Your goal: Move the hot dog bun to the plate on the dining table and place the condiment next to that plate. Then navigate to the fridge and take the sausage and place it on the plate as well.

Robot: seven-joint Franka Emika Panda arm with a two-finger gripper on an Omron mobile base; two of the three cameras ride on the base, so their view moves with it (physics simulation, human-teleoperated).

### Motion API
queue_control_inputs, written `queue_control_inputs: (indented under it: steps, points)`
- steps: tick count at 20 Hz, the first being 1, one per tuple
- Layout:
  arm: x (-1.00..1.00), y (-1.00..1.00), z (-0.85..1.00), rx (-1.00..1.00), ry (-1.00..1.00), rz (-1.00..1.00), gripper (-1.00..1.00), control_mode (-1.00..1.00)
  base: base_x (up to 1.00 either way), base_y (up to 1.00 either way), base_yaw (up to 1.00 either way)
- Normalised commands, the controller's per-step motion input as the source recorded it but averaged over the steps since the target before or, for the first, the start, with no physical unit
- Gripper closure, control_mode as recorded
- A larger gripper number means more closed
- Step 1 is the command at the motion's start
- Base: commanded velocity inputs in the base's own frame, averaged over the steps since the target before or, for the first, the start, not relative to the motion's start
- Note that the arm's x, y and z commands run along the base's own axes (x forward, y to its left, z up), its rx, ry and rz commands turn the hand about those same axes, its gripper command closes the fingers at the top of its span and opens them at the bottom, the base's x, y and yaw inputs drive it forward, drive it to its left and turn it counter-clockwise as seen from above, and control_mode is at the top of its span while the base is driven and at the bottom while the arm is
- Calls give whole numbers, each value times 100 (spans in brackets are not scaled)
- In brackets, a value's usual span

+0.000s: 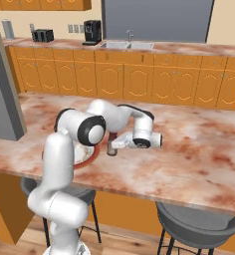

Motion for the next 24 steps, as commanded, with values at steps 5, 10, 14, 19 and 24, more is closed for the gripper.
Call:
queue_control_inputs:
  steps: [5, 10, 14, 19, 24]
  points:
    - [-45, 2, -10, 0, -13, 0, -100, -100, 0, 0, 0]
    - [-33, 0, 0, 0, -14, 0, -100, -100, 0, 0, 0]
    - [-26, 0, 13, 0, -12, 0, -100, -100, 0, 0, 0]
    - [0, 0, 35, 0, -12, 0, -100, -100, 0, 0, 0]
    - [0, 0, 48, -1, -13, 0, -100, -100, 0, 0, 0]
